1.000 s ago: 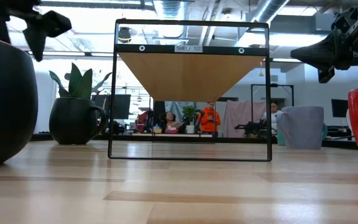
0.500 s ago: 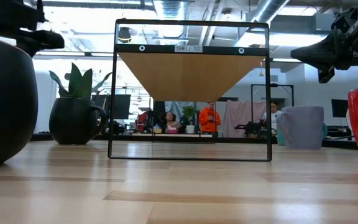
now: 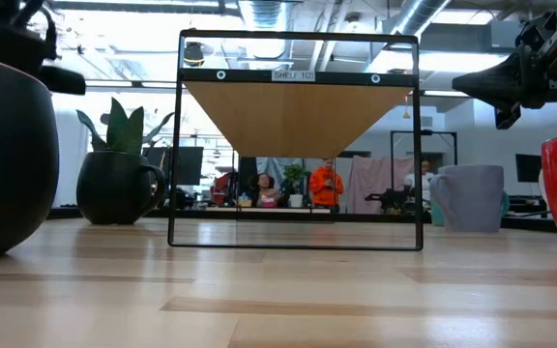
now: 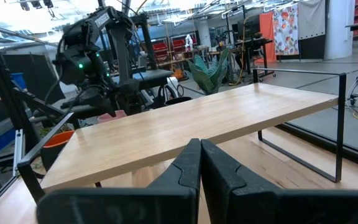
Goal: Place coffee mugs
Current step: Put the pink mug on the shelf
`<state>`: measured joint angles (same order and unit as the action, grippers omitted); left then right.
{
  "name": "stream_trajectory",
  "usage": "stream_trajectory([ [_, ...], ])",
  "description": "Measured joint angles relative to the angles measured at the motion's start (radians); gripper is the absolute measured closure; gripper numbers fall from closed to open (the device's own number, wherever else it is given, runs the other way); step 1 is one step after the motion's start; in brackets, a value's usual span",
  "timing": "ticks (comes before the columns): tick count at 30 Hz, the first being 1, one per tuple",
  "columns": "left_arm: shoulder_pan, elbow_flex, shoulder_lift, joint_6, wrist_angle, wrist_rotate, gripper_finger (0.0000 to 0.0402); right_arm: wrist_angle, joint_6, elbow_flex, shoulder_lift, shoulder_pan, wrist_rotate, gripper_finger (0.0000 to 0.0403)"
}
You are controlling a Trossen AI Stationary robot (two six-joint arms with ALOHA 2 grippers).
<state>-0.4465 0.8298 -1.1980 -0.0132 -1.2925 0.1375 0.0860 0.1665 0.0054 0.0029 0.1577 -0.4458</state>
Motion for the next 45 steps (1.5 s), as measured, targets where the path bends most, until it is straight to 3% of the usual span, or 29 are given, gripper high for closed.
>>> stream_trajectory([
  [8, 0.0, -0.016, 0.0, 0.002, 0.062, 0.007, 0.0194, 0.0, 0.0, 0.0, 0.0, 0.0, 0.0, 0.0365],
  [45, 0.0, -0.016, -0.015, 0.034, 0.057, 0.009, 0.0194, 0.0, 0.0, 0.0, 0.0, 0.0, 0.0, 0.0365],
])
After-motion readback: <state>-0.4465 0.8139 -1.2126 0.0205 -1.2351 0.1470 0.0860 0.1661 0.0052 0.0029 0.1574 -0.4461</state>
